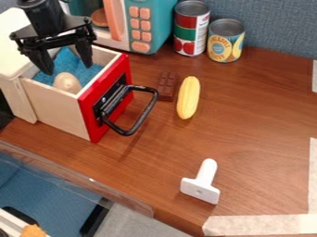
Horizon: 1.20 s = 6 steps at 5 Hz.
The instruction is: Close the drawer
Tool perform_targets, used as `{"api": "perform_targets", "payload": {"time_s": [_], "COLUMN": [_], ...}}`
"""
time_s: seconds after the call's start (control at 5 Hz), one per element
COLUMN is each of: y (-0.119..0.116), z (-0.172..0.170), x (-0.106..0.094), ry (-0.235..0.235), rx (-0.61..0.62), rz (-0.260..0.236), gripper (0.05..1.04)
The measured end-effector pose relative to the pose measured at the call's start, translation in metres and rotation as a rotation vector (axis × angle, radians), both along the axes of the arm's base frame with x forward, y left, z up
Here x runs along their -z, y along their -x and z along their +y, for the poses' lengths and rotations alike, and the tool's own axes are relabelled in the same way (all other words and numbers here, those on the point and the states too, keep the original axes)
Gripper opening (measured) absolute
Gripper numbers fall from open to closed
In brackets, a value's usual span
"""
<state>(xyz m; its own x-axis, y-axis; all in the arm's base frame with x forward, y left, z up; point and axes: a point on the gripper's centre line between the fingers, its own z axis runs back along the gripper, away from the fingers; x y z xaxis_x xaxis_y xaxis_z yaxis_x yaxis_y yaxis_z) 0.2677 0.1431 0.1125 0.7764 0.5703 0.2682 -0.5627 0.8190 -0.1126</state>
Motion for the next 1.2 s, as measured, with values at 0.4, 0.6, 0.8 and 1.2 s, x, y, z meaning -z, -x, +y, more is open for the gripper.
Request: {"api": "perform_targets", "payload": {"time_s": [0.4, 0.6, 0.8, 1.2], "y": [-0.005, -0.015, -0.023, -0.043], "z": [-0.015, -0.025, -0.040, -0.090], "x": [0.008, 0.002, -0.002, -0.002], "ry": [-0.033, -0.076, -0.121, -0.249], "rx": [0.146, 0.261, 0.367, 0.641], "rz": [0.046, 0.046, 0.062, 0.110], "gripper": [1.000, 1.000, 1.000, 1.000]}}
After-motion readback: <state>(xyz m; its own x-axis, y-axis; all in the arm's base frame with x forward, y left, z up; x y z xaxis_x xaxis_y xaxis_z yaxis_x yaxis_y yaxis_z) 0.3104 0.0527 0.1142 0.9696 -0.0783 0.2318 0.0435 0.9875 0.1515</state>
